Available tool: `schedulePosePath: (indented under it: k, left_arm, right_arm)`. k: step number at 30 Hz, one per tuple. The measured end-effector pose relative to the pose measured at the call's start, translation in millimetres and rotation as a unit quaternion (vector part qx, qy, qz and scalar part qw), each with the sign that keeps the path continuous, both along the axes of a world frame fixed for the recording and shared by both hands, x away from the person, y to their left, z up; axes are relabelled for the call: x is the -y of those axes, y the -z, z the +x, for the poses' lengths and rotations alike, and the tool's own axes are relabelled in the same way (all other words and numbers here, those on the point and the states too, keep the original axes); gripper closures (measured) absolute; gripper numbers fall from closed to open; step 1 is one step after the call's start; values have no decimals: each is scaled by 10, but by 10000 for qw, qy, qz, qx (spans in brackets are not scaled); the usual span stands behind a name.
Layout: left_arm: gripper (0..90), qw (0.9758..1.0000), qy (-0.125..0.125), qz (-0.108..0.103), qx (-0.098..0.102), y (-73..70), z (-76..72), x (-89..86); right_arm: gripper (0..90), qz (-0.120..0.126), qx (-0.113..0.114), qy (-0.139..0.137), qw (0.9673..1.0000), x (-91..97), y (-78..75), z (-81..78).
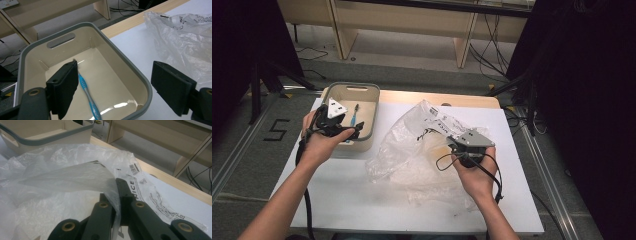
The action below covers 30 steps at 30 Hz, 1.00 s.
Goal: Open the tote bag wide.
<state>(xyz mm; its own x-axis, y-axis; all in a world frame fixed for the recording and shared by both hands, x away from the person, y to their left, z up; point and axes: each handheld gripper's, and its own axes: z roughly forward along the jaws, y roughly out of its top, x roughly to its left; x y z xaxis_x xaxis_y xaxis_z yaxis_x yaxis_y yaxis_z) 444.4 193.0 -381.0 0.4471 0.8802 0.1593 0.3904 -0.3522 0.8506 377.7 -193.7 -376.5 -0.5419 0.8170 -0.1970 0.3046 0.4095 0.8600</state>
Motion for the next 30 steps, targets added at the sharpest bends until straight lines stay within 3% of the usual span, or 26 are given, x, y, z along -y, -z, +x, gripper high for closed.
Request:
schedulePosePath:
  k: [30]
  left_arm:
    - [222, 9996, -249, 1, -155, -23, 227, -114]
  right_arm:
    - [900, -8, -14, 12, 10000, 1, 2, -8]
